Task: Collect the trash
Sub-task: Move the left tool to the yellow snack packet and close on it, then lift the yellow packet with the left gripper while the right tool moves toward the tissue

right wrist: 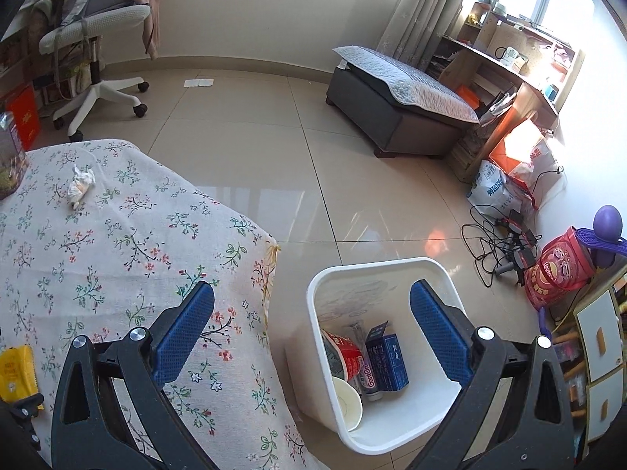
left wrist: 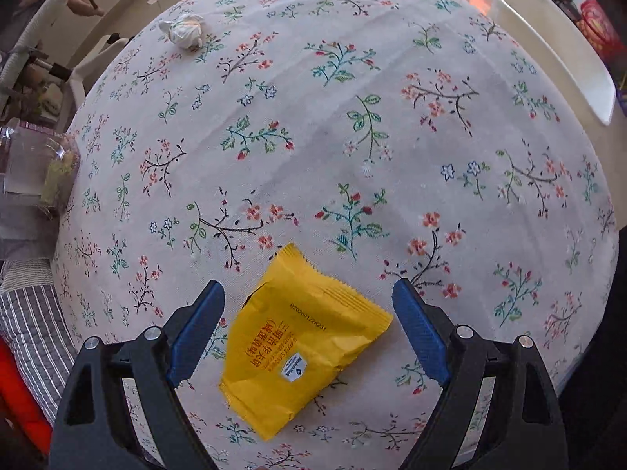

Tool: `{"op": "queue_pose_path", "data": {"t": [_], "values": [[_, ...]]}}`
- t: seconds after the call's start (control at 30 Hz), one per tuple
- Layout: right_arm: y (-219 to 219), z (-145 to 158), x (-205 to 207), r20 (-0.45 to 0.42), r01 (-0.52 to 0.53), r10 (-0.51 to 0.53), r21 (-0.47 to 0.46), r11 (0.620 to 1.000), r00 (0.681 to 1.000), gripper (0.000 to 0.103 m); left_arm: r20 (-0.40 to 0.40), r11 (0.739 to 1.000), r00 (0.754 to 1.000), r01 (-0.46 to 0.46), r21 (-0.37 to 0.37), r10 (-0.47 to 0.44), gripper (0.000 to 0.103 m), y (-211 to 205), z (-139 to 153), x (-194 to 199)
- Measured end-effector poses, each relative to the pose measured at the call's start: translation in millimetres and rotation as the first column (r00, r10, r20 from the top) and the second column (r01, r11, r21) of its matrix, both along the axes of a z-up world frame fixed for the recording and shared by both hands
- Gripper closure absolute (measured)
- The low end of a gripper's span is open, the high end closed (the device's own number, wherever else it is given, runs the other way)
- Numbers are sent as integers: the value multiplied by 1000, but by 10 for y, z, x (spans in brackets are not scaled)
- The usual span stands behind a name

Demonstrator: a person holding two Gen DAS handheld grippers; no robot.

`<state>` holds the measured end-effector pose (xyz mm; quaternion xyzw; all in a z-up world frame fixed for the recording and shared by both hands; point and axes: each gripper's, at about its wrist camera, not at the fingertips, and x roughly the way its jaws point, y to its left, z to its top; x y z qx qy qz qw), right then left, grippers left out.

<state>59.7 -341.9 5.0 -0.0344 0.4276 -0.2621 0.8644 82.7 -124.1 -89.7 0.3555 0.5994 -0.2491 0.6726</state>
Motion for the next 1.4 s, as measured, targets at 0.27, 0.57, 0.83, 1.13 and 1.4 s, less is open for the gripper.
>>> {"op": "queue_pose_path", "data": {"t": [0.27,0.57,0.83,1.13,1.4], "values": [[214,-89,177,-35,-40,39,-17,999,999,7,-118,998,991,61,16,-59,18,285,-226,26],[365,-206,349,-63,-52,53,5,999,997,7,-167,993,981,88,-82,-101,13,609,-170,16],[492,-255,401,-78,-83,82,-8,997,994,7,-167,992,978,125,-19,-126,12,746,-276,-52],[440,-315,444,-92,-63,67,39,997,994,7,-162,990,986,13,-144,-37,59,884,-187,94],[477,-397,500,-105,-67,72,50,997,992,7,-150,937,967,-238,-254,205,85,1024,-115,492]]}}
